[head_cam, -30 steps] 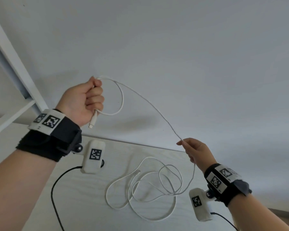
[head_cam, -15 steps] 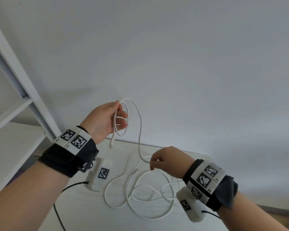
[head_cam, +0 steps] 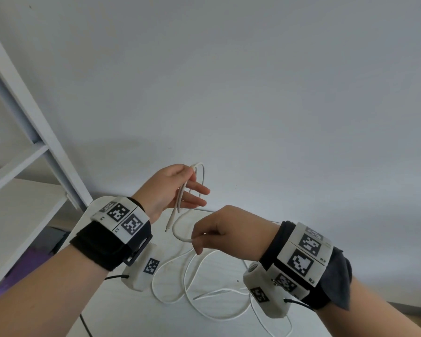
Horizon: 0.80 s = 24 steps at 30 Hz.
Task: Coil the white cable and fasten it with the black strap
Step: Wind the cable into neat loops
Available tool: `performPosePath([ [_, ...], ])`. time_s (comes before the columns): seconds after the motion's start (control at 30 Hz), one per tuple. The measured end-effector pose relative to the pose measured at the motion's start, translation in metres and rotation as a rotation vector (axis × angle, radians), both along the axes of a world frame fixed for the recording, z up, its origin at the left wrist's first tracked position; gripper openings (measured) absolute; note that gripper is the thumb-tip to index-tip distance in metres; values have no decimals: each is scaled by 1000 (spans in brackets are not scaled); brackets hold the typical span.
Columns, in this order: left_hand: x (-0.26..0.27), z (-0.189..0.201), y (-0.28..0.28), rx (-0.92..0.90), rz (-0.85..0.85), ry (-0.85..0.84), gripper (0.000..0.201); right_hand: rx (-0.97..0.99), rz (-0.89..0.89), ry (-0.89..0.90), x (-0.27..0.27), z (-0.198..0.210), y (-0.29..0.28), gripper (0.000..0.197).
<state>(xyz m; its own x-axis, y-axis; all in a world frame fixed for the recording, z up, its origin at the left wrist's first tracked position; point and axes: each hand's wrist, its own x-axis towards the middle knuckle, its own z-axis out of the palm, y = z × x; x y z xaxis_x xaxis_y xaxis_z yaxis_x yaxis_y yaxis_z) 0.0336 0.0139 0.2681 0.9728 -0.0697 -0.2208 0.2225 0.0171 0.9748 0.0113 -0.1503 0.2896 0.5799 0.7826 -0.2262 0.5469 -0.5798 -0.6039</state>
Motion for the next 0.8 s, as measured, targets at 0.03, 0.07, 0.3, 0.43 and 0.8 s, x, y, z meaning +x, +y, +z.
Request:
performPosePath([
  [0.03, -1, -1, -1, 9, -12, 2, 28, 22, 3, 4, 0, 3, 0, 20],
  [0.07, -3, 0, -2, 15, -22, 4, 28, 47, 8, 8, -1, 6, 0, 20],
  [0.3, -7, 0, -7, 45, -99, 20, 27, 143, 122, 27, -4, 8, 10, 20],
  [0.43, -8, -1, -7, 53, -120, 22, 29, 302, 48, 73, 4, 9, 6, 21],
  [0.8, -20, 0, -9, -65, -166, 51, 26, 581, -269, 90, 33, 20, -9, 29],
])
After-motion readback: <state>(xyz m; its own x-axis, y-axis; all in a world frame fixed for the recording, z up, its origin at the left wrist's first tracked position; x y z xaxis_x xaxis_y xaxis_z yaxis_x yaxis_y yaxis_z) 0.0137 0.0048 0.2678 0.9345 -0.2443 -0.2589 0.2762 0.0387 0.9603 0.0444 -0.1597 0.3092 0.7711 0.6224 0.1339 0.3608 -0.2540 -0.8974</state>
